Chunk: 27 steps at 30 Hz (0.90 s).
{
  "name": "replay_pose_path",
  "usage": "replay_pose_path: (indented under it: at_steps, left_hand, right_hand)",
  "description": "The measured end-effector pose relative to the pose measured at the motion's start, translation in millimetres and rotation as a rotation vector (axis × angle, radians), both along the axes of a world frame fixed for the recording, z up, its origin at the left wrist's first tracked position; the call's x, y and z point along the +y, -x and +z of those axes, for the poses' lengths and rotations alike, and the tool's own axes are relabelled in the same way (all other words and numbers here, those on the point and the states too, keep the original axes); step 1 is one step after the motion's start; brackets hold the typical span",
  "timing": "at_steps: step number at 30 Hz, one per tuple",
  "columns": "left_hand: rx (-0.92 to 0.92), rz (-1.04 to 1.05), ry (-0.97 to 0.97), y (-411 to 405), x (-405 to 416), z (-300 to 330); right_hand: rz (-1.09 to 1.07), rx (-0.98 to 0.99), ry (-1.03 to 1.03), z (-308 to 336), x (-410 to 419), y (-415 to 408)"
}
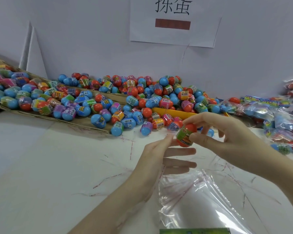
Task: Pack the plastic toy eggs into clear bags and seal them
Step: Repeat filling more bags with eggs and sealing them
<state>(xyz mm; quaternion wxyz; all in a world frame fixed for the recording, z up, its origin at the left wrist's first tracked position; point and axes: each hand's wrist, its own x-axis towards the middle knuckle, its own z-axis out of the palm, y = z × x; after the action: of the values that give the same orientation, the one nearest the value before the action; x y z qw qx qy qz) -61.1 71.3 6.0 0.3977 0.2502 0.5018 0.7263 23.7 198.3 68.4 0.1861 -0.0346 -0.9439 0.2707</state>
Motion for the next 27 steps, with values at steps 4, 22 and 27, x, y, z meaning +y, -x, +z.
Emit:
replay_pose_path:
  at_steps: [4,22,27]
  left_hand:
    - [-0.03,0.004,-0.015,0,1,1]
    - [0.089,0.294,-0.085,1,-2,-4]
    - [0.135,0.344,-0.091,0,-1,-3]
  right_hand:
    - [-0.038,0.019,-0.163,-7,-2,7]
    - [0.02,0.203,0.419,-40,-14,-14]
    - [-0.037,0.105,0.417,-41,-10,-12]
